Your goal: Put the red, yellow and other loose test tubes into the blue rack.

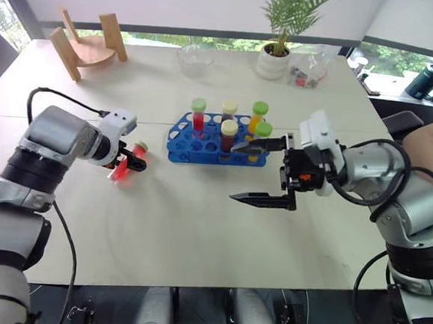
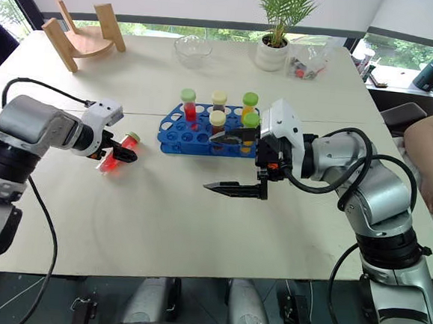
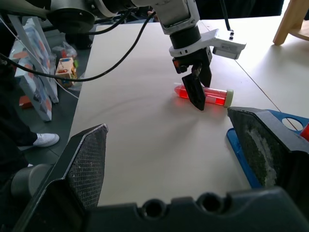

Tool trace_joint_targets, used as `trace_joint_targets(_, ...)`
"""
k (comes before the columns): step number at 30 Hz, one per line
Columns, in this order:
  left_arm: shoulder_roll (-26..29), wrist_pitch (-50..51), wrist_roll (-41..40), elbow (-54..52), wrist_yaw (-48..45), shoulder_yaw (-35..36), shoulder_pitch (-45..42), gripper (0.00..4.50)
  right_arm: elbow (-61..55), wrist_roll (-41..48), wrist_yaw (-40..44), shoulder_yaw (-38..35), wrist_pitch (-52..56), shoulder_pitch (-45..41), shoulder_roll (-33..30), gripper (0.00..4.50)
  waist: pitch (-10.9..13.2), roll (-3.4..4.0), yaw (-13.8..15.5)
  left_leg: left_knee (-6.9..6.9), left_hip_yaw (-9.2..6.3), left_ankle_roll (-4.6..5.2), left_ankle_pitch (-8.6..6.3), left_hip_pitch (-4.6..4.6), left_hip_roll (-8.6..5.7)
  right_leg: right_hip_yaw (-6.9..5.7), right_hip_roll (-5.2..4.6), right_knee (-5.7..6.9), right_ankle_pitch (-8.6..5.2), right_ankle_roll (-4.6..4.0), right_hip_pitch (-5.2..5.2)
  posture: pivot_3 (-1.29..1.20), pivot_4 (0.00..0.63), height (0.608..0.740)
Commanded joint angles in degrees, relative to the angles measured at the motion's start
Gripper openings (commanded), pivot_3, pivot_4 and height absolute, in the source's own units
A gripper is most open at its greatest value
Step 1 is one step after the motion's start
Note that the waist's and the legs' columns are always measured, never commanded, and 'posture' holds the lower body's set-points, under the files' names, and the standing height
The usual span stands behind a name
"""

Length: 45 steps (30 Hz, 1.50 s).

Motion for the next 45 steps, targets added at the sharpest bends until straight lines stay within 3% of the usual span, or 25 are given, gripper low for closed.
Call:
trace_joint_targets(1,-1.4,-4.3,3.2,3.8,-1.4,-0.5,-3.0,4.50,-3.3,2.3,0.7,-2.7,0.7,-0.6,-2.0,4.39,0.0,0.00,0.1,0.00,0.00,0.00,0.00,0.00,0.00,0.00,0.00,0.00,0.00,0.00,0.00,0.00,0.150,0.740)
trace_joint_targets(3,-2.4,-5.9,4.3,5.8,-2.2,-0.6,-3.6,4.50,-3.7,2.4,0.4,-3.0,1.0,-0.1,-2.5,4.39,0.0,0.00,0.2,0.00,-0.01,0.00,0.00,0.00,-0.01,-0.02,-0.01,-0.01,0.00,0.00,0.02,0.00,0.150,0.740)
trace_joint_targets(6,-3.8,-7.2,5.5,7.9,-2.9,-0.1,-4.1,3.72,-4.0,2.4,-0.2,-3.6,1.0,0.7,-3.1,4.50,0.0,0.00,0.2,0.00,0.00,0.00,0.00,0.00,-0.03,-0.02,-0.04,-0.01,0.00,0.00,0.02,0.00,0.150,0.740)
trace_joint_targets(11,-5.0,-8.0,7.2,10.1,-4.4,0.5,-4.6,1.15,-4.1,1.7,-0.9,-4.5,0.3,2.2,-3.9,4.50,0.0,0.00,0.3,0.02,0.00,0.00,0.00,0.00,-0.04,-0.03,-0.06,0.00,0.00,0.01,0.04,0.00,0.150,0.740)
trace_joint_targets(12,-4.6,-7.5,7.3,9.7,-5.1,0.6,-4.6,0.82,-3.9,1.6,-1.2,-4.7,0.3,2.3,-4.0,4.50,0.0,0.00,0.3,0.02,0.00,0.00,0.00,0.00,-0.05,-0.03,-0.07,0.00,0.00,0.01,0.04,0.00,0.150,0.740)
trace_joint_targets(17,-1.5,-5.9,6.6,6.4,-8.7,1.9,-4.7,0.80,-3.4,1.0,-1.9,-5.2,-0.5,3.4,-4.5,4.50,0.0,-0.03,0.1,0.01,-0.01,0.00,0.00,0.00,-0.05,-0.03,-0.06,0.00,0.00,0.01,0.03,0.00,0.150,0.740)
trace_joint_targets(20,-1.1,-9.0,3.5,4.1,-9.4,10.1,-5.1,0.80,-4.1,1.1,-3.4,-6.1,-0.3,4.6,-4.3,4.50,0.0,-0.05,0.0,-0.01,-0.01,0.00,0.00,-0.01,-0.03,-0.03,-0.05,0.00,0.00,0.01,0.01,0.00,0.150,0.740)
trace_joint_targets(24,-5.6,-15.1,-5.5,-1.0,-10.0,25.9,-4.5,0.80,-4.9,1.0,-6.5,-7.1,-0.2,6.3,-3.6,4.50,0.0,-0.06,0.2,0.02,0.00,0.00,0.00,-0.04,-0.03,-0.06,-0.12,0.01,0.00,0.01,0.00,0.00,0.150,0.740)
trace_joint_targets(28,-17.9,-22.9,-19.3,-17.3,-11.5,39.3,7.3,0.80,-6.0,1.6,-10.4,-8.1,0.7,7.4,-2.6,4.50,0.0,-0.01,0.4,0.03,0.05,0.00,0.00,-0.02,-0.04,-0.07,-0.28,-0.01,0.00,0.03,0.06,0.00,0.150,0.740)
trace_joint_targets(30,-23.0,-28.6,-19.6,-19.2,-9.6,40.2,10.2,0.80,-6.4,2.0,-11.4,-8.5,1.1,7.5,-2.5,4.50,0.0,-0.04,0.6,0.08,0.05,-0.01,0.00,-0.01,-0.06,-0.06,-0.31,0.00,0.00,0.03,0.08,0.00,0.150,0.740)
trace_joint_targets(33,-26.9,-44.1,-12.3,-18.3,-12.5,33.3,15.1,0.80,-7.0,2.2,-12.8,-8.9,1.6,7.9,-2.7,4.50,0.0,-0.03,0.7,0.16,0.06,-0.02,0.01,0.06,-0.07,-0.06,-0.25,0.03,0.03,0.04,0.13,0.00,0.150,0.740)
trace_joint_targets(38,-32.2,-65.5,-4.6,-5.9,-12.9,29.5,15.3,0.80,-8.6,3.0,-13.8,-9.8,2.6,8.9,-3.4,4.50,0.0,-0.03,1.7,0.20,0.05,-0.01,0.01,0.11,-0.11,-0.05,-0.20,-0.02,0.03,0.03,0.25,0.00,0.150,0.740)
trace_joint_targets(45,-35.9,-78.4,-2.0,6.8,-13.9,27.8,12.7,0.80,-11.2,3.8,-15.6,-10.9,3.9,10.6,-3.7,4.50,0.0,-0.04,1.7,0.18,0.01,0.09,-0.06,0.04,-0.13,-0.08,-0.21,-0.13,0.03,0.06,0.25,0.00,0.150,0.740)
